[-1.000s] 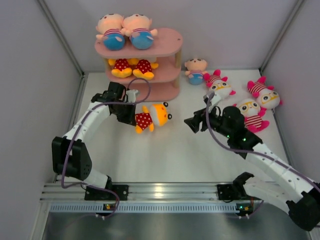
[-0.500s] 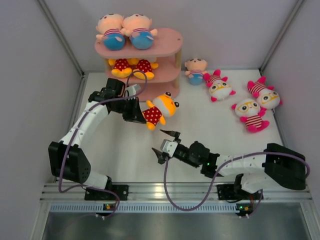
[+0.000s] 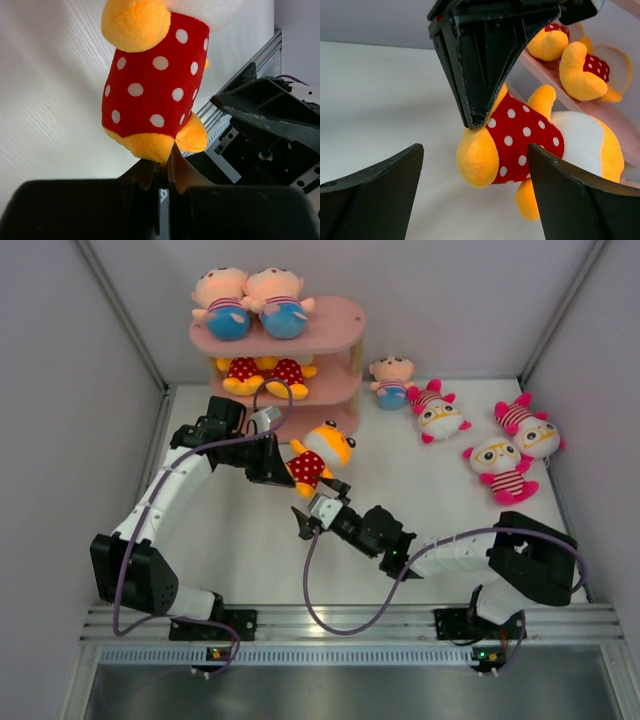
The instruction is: Place and organize the stuffed toys onto the shelf
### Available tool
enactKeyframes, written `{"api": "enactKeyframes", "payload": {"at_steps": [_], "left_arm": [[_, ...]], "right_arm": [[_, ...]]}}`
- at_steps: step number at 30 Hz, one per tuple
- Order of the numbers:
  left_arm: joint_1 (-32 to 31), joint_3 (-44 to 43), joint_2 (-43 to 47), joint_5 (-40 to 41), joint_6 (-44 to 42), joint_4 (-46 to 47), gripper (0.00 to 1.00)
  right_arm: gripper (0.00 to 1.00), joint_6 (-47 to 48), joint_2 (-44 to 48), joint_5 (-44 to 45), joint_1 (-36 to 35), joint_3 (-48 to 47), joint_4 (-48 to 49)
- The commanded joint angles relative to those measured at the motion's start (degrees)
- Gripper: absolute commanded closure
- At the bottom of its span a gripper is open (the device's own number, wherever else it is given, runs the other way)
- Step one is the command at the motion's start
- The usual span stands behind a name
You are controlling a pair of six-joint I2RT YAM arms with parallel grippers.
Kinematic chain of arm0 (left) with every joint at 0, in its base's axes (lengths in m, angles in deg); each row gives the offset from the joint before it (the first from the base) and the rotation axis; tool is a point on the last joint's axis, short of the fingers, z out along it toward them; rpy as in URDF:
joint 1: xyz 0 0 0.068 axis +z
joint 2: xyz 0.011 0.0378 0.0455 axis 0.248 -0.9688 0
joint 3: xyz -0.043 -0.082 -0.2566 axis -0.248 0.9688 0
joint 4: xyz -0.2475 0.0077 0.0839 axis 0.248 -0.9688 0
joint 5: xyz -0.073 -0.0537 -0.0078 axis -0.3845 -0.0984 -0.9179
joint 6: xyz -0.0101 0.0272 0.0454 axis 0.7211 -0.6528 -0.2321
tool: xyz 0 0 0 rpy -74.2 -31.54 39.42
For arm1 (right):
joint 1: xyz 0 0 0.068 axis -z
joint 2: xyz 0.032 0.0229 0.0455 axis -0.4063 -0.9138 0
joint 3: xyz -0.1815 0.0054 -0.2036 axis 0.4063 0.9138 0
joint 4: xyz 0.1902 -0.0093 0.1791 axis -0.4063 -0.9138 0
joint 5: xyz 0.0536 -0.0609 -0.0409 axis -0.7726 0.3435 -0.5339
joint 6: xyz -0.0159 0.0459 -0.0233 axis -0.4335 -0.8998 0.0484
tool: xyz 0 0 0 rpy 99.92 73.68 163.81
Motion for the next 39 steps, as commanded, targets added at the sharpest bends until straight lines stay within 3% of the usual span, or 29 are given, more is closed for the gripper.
{"api": "enactKeyframes", "payload": {"at_steps": [1, 6, 9, 10, 12, 14, 17, 18, 20, 23, 24, 28, 31, 34, 39], "left_arm": [[-0.13, -1.88, 1.69, -2.41, -1.24, 0.33, 1.00], [-0.13, -2.06, 1.34, -4.26, -1.51, 0.42, 1.00], [-0.13, -0.66, 1.60, -5.05, -1.59, 0.41, 1.00], [-0.13, -0.57, 1.60, -5.22, -1.60, 0.42, 1.00], [-0.13, -1.35, 1.51, -5.57, -2.56, 0.33, 1.00], [-0.04, -2.14, 1.69, -5.75, -3.87, 0.42, 1.00], [-0.04, -3.46, 2.13, -8.89, -7.46, 0.42, 1.00], [-0.04, -3.55, 2.48, -9.61, -8.88, 0.33, 0.88], [-0.04, -3.03, 3.35, -8.75, -12.38, -0.19, 0.44], [0.04, -2.15, 6.07, -6.47, -21.41, -2.39, 0.31], [0.05, -2.23, 6.69, -1.58, -22.85, -4.05, 0.26], [0.22, -2.76, 8.37, 19.78, -27.43, -7.92, 0.25], [1.97, -0.66, 9.86, 25.87, -28.84, -9.07, 0.27], [4.61, 3.64, 12.14, 24.75, -29.54, -8.12, 0.28], [6.90, 5.94, 12.24, 21.32, -29.37, -6.79, 0.31]], "right_arm": [[0.16, -1.13, -1.30, -0.76, 1.98, -2.94, 2.13], [0.21, -4.02, -3.85, 1.52, 3.12, -5.84, 0.89], [0.44, -6.93, -4.38, 1.17, 4.88, -8.74, -3.84], [0.61, -6.93, -4.73, 1.52, 4.97, -9.44, -4.37], [0.74, -6.67, -5.17, 1.79, 5.93, -9.36, -3.33], [0.99, -6.58, -4.47, 0.04, 6.90, -8.92, -4.11], [1.00, -7.10, -0.53, -3.29, 9.27, -7.43, -7.10], [1.00, -7.54, 0.62, -5.31, 9.98, -6.73, -8.41], [1.00, -7.46, 4.82, -7.78, 12.17, -4.46, -10.35], [1.00, -2.57, 11.75, -12.08, 15.07, -2.60, -18.32], [1.00, -1.14, 13.62, -13.75, 15.95, -2.68, -21.14], [1.00, 6.24, 22.23, -22.87, 21.84, -4.00, -34.06], [1.00, 14.48, 25.59, -29.82, 25.80, -11.70, -44.87], [1.00, 21.24, 23.75, -37.28, 28.00, -20.74, -53.49], [1.00, 29.10, 11.11, -48.46, 30.90, -36.94, -69.57]]}}
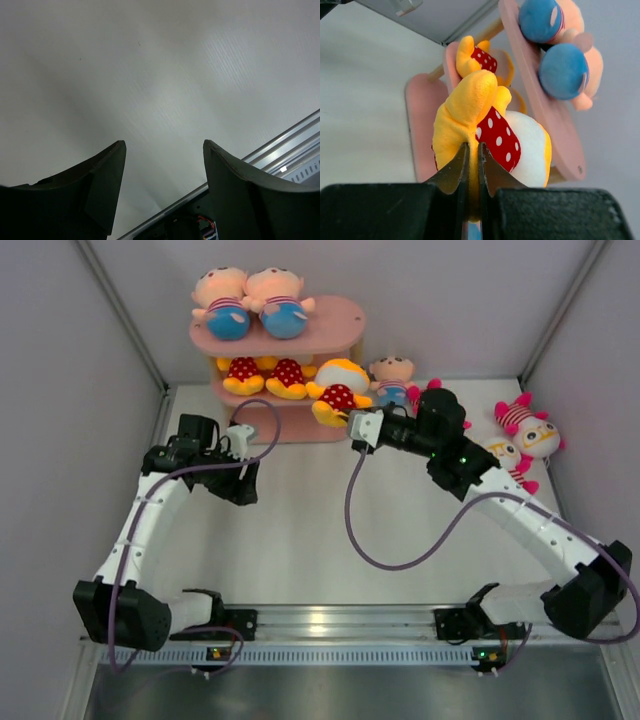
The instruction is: Place and organize the stuffed toys onto the shelf
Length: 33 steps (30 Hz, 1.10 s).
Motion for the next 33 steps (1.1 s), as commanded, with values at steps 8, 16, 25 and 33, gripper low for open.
{"api": "enactKeyframes", "payload": {"at_steps": [8, 16, 25, 33], "left_arm": [[3.79, -0.40, -1.04, -0.98, -2.49, 0.38, 0.34], [5.02, -0.49, -4.12, -2.21, -2.75, 0.38, 0.35], [5.46, -1.63, -6.84, -3.08, -2.93, 0.38, 0.36], [5.64, -1.90, -7.81, -3.88, -3.10, 0.29, 0.37]], "right_arm": [[1.00, 16.33, -18.36, -14.66, 5.41, -21.49, -16.76], [1.00, 18.36, -22.07, -14.75, 6.29, -22.46, -12.90], [1.00, 21.79, -19.97, -13.88, 6.38, -22.38, -12.21], [1.00, 30.12, -21.27, -4.12, 4.36, -21.32, -10.35]]}}
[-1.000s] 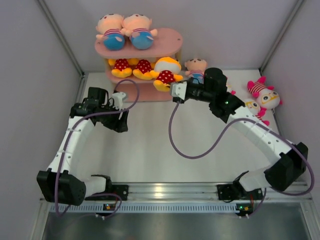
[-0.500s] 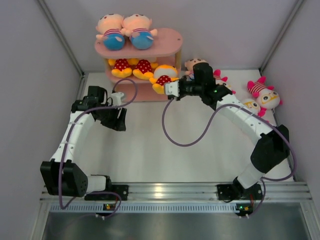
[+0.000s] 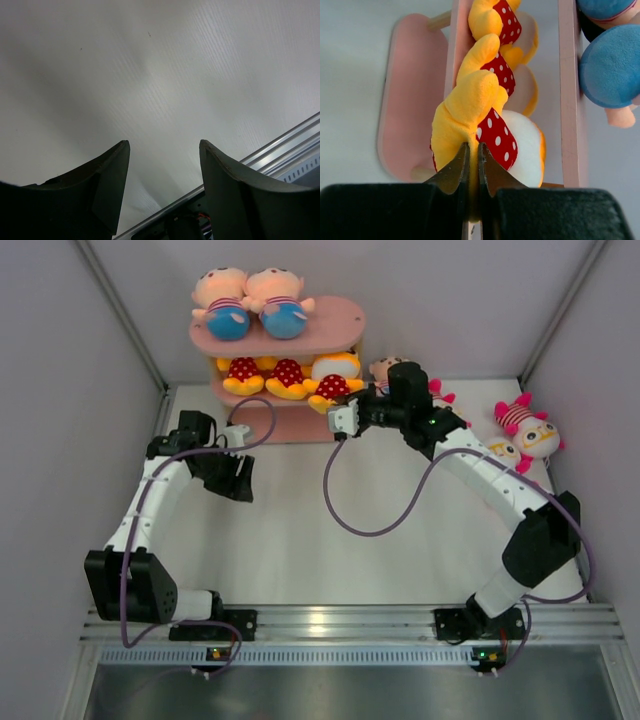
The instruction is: Place and organize the stuffed toys onto the shelf
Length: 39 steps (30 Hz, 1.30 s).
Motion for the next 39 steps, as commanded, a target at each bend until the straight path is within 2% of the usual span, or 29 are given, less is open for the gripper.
{"api": "enactKeyframes", "payload": {"at_steps": [1, 5, 11, 25, 30, 35, 39], "left_arm": [[0.46, -1.92, -0.31, -1.54, -0.87, 0.49, 0.37], [0.63, -1.57, -0.14, -1.71, -0.79, 0.49, 0.37], [0.81, -1.30, -0.05, -2.07, -0.79, 0.57, 0.37], [1.07, -0.69, 0.65, -2.59, -1.14, 0.49, 0.37], [1.07, -0.51, 0.65, -2.68, -1.31, 0.49, 0.37], [1.07, -0.51, 0.57, -3.21, -1.49, 0.49, 0.37], [1.07, -0.51, 0.65, -3.12, -1.49, 0.49, 0.37]], "right_arm": [[1.00, 5.94, 0.06, 3.79, -0.93, -0.93, 4.31], [1.00, 10.33, -1.35, 9.32, -1.98, -1.62, 4.67], [1.00, 18.50, -6.18, 13.02, -2.86, -7.07, 0.10], [1.00, 19.74, -12.34, 13.21, -2.16, -11.56, 2.82], [1.00, 20.27, -10.95, 12.85, -1.90, -10.95, 2.65], [1.00, 27.19, -9.62, 21.01, -2.77, -8.57, 3.71], [1.00, 28.26, -11.45, 20.41, -2.08, -11.64, -0.25]]}}
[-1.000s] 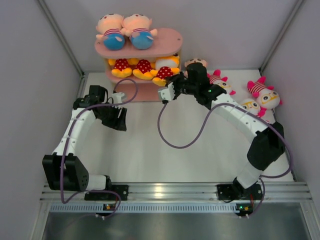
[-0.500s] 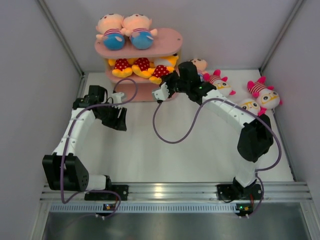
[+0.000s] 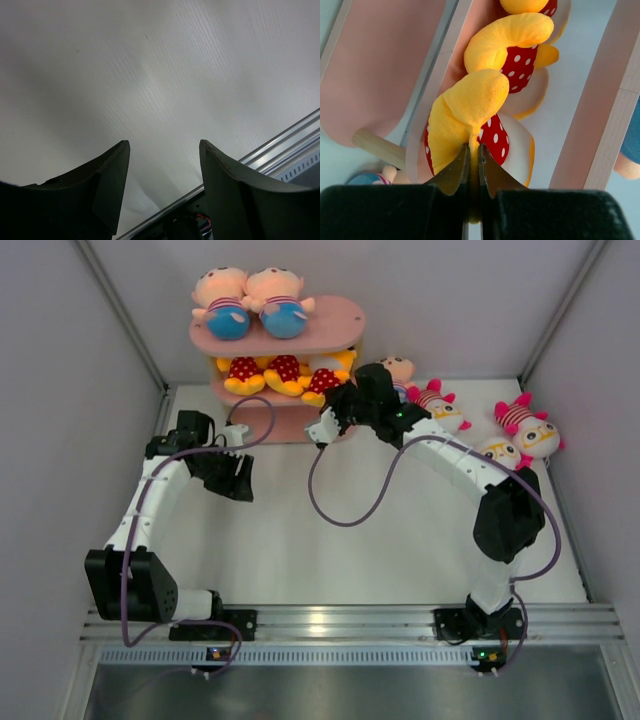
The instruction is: Place and organize the stuffed toys onto the shelf
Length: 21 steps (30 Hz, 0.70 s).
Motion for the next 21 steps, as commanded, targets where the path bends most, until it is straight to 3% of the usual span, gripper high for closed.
{"api": "enactKeyframes", "payload": {"at_steps": [1, 12, 19, 21], "left_arm": [[0.37, -0.69, 1.07, -1.55, -1.05, 0.49, 0.37], [0.55, -0.08, 2.04, -1.64, -0.88, 0.49, 0.37], [0.64, 0.19, 2.47, -1.55, -1.32, 0.49, 0.37], [0.64, 0.10, 2.56, -1.55, -1.32, 0.40, 0.37]], "right_arm": [[1.00, 5.20, 0.23, 5.70, 1.05, -3.78, 1.36], [1.00, 4.87, -5.40, 6.23, 2.19, -10.37, 1.89], [0.84, 1.36, -4.16, 3.34, 3.07, -7.82, 3.83], [0.75, 0.48, -4.78, 3.24, 3.51, -8.17, 3.83]]}}
